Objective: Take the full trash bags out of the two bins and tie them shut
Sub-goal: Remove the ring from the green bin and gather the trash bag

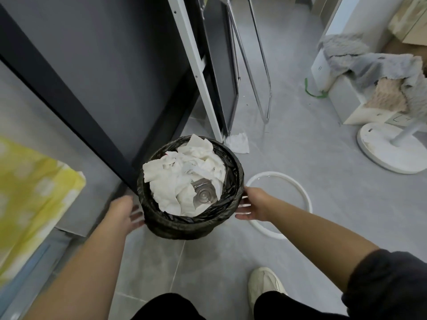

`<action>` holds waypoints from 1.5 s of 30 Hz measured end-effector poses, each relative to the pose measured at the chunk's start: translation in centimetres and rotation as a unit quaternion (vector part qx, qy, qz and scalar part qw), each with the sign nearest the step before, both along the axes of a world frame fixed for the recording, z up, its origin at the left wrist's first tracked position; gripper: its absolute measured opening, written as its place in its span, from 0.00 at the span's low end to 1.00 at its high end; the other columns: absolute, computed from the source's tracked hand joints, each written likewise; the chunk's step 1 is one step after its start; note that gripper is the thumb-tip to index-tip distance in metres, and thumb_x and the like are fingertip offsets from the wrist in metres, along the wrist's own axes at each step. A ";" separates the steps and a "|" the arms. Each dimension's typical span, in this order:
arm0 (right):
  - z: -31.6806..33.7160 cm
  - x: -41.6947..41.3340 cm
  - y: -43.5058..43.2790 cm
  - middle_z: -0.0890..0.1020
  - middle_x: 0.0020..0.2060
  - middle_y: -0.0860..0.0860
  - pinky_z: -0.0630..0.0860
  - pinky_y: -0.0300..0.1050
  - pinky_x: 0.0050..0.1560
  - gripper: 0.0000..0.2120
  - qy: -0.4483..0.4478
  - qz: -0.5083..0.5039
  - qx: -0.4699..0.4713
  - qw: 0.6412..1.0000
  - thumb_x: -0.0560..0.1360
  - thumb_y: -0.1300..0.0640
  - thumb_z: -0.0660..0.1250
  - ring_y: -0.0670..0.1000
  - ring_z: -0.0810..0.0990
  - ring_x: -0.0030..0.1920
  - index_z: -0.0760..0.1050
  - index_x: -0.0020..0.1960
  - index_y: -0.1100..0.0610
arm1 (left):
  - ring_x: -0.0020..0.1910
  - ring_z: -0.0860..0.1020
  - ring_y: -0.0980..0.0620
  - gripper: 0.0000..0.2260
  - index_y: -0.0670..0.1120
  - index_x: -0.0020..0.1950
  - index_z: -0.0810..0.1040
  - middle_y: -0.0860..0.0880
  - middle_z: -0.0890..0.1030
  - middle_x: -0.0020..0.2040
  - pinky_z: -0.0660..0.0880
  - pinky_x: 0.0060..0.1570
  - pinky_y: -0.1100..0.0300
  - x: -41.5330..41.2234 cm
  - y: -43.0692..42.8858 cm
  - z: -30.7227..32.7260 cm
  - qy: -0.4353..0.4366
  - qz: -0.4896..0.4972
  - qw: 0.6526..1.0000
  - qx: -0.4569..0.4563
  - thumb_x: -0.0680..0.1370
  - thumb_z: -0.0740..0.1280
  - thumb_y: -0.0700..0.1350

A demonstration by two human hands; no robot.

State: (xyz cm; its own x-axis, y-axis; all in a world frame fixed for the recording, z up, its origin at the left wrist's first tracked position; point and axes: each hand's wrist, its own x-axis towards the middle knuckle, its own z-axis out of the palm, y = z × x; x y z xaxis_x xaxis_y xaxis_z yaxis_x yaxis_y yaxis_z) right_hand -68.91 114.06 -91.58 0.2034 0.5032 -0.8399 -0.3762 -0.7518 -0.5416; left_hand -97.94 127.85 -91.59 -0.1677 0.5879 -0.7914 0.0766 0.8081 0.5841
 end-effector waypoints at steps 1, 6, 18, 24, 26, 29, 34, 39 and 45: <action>-0.2 -0.3 -0.3 0.81 0.47 0.58 0.80 0.52 0.45 0.17 0.015 0.011 -0.005 1.000 0.80 0.50 0.54 0.60 0.82 0.49 0.77 0.51 0.60 | 0.52 0.76 0.42 0.17 0.43 0.67 0.69 0.41 0.75 0.58 0.74 0.46 0.44 -0.2 -1.0 0.3 -0.028 0.001 0.998 -0.050 0.80 0.55 0.48; -1.0 -1.5 -1.0 0.83 0.44 0.60 0.81 0.47 0.37 0.14 0.073 0.030 -0.014 0.997 0.81 0.58 0.51 0.56 0.84 0.42 0.76 0.51 0.61 | 0.55 0.77 0.45 0.16 0.41 0.57 0.73 0.44 0.77 0.56 0.71 0.54 0.49 0.2 -3.8 1.3 -0.106 -0.040 0.985 -0.131 0.82 0.54 0.51; 0.2 -3.3 -2.2 0.82 0.44 0.57 0.80 0.49 0.42 0.09 0.035 0.117 -0.047 0.991 0.79 0.64 0.57 0.52 0.82 0.40 0.75 0.54 0.62 | 0.41 0.78 0.48 0.06 0.42 0.51 0.74 0.44 0.80 0.45 0.75 0.45 0.52 1.1 -6.8 4.8 -0.151 -0.040 0.987 -0.046 0.79 0.59 0.42; 1.5 -6.3 -3.1 0.82 0.53 0.57 0.78 0.54 0.55 0.14 0.124 0.145 0.007 0.982 0.79 0.65 0.54 0.54 0.82 0.53 0.75 0.58 0.60 | 0.37 0.82 0.46 0.06 0.39 0.47 0.74 0.40 0.82 0.40 0.80 0.44 0.52 2.7 -9.4 6.5 -0.183 -0.096 0.978 -0.039 0.79 0.60 0.40; 1.9 -6.7 -3.4 0.82 0.55 0.58 0.78 0.54 0.56 0.13 0.137 0.121 0.021 0.983 0.78 0.65 0.54 0.54 0.82 0.53 0.75 0.56 0.60 | 0.29 0.83 0.48 0.07 0.39 0.45 0.75 0.41 0.83 0.32 0.81 0.32 0.57 2.9 -9.4 6.8 -0.197 -0.076 0.977 -0.024 0.80 0.60 0.40; 2.7 -6.8 -3.8 0.81 0.56 0.62 0.78 0.55 0.56 0.08 0.155 0.071 0.034 0.985 0.76 0.65 0.55 0.55 0.81 0.52 0.73 0.50 0.61 | 0.26 0.82 0.49 0.08 0.39 0.44 0.74 0.42 0.83 0.29 0.80 0.26 0.59 3.0 -9.5 7.1 -0.211 -0.056 0.976 -0.012 0.80 0.59 0.40; 3.2 -7.2 -4.1 0.80 0.55 0.62 0.81 0.53 0.50 0.12 0.146 0.065 0.028 0.987 0.78 0.58 0.62 0.56 0.82 0.49 0.73 0.60 0.60 | 0.27 0.83 0.48 0.10 0.38 0.47 0.75 0.41 0.83 0.31 0.80 0.27 0.58 3.4 -10.4 7.6 -0.230 -0.085 0.969 -0.036 0.81 0.57 0.40; 5.4 -7.7 -4.4 0.83 0.39 0.58 0.80 0.47 0.40 0.11 -0.083 0.269 -0.004 0.960 0.78 0.51 0.63 0.54 0.82 0.35 0.70 0.49 0.60 | 0.33 0.84 0.48 0.11 0.39 0.49 0.76 0.42 0.85 0.36 0.81 0.31 0.59 3.7 -10.1 8.3 -0.211 -0.147 0.966 -0.024 0.81 0.57 0.43; 5.5 -7.8 -5.1 0.80 0.40 0.46 0.70 0.44 0.37 0.10 -0.517 0.450 0.191 0.702 0.73 0.48 0.64 0.52 0.79 0.43 0.72 0.52 0.50 | 0.32 0.84 0.50 0.08 0.39 0.48 0.74 0.45 0.85 0.34 0.79 0.26 0.63 3.6 -9.9 8.5 -0.193 -0.140 0.971 -0.004 0.81 0.59 0.42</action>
